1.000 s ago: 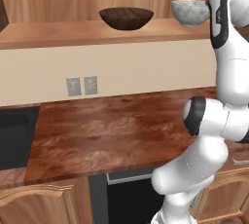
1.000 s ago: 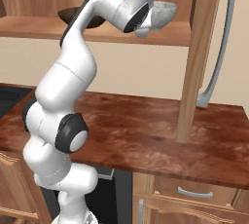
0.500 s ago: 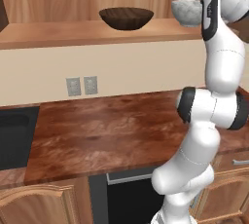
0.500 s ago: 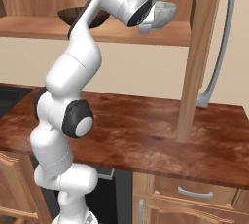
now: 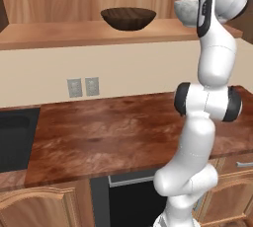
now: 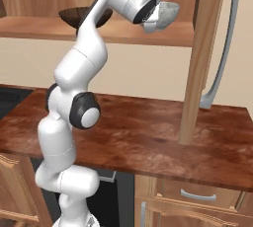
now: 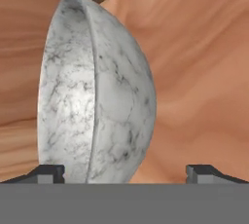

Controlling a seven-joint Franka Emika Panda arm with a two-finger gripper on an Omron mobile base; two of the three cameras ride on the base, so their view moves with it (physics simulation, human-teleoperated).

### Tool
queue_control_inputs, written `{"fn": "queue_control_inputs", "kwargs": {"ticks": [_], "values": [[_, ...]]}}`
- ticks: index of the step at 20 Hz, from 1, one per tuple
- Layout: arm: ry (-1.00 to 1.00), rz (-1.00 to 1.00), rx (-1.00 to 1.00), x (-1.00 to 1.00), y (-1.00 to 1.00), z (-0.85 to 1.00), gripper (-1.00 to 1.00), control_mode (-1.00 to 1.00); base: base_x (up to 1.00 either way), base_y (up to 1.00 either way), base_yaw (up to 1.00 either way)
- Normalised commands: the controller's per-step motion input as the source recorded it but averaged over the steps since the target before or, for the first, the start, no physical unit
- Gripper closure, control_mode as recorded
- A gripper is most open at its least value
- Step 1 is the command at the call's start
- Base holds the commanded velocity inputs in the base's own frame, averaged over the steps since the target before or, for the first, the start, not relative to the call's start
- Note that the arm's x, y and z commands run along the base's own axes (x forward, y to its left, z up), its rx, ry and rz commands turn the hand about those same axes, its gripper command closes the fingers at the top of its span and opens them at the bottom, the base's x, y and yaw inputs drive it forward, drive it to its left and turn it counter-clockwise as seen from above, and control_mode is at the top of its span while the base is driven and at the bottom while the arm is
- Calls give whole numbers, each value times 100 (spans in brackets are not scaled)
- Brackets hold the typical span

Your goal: Pick up the bowls from the cabinet and place each bowl in front of a stool on the dining counter.

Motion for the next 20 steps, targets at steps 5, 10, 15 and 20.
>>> {"fn": "queue_control_inputs", "kwargs": {"ticks": [5, 10, 15, 20], "values": [[10, 0, 0, 26, 0, 0, -100, -100, 0, 0, 0], [12, 0, 0, 33, 0, 0, -100, -100, 0, 0, 0], [10, 0, 0, 29, 0, 0, -100, -100, 0, 0, 0], [6, 0, 0, 2, 0, 0, -100, -100, 0, 0, 0]]}}
